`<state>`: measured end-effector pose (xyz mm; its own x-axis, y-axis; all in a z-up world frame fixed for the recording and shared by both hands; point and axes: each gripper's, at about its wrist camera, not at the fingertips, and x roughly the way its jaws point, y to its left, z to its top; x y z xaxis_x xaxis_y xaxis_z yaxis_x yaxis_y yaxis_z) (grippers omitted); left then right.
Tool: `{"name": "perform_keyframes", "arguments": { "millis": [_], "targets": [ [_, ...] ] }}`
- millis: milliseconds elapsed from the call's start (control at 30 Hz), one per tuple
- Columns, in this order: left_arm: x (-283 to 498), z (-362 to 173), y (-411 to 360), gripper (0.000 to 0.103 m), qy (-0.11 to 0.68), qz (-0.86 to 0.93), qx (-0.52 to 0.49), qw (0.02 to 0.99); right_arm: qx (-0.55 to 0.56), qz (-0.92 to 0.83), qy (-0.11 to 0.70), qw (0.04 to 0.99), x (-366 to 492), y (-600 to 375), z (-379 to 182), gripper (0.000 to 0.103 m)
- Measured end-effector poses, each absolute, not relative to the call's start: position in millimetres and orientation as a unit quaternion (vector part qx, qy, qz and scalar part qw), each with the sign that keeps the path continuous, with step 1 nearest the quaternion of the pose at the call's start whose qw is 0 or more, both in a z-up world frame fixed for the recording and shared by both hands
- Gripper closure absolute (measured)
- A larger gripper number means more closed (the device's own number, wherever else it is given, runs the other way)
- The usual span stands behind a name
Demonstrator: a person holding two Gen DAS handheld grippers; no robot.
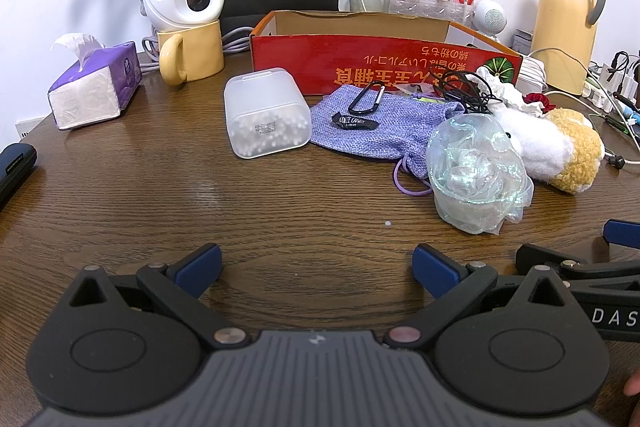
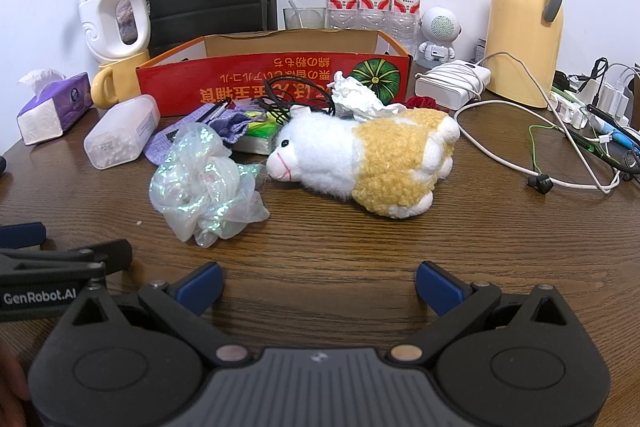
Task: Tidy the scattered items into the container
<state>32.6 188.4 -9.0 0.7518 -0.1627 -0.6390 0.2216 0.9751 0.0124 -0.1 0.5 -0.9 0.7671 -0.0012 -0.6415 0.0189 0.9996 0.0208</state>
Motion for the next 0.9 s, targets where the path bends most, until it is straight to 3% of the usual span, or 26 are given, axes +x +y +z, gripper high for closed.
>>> {"name": "perform_keyframes", "arguments": {
  "millis": [900],
  "targets": [
    [32.8, -8.5, 189.4, 0.0, 0.337, -0.103, 0.044, 0.935, 0.013, -0.006, 0.341, 0.94, 2.1, -1.9, -0.7, 0.0]
  ]
}}
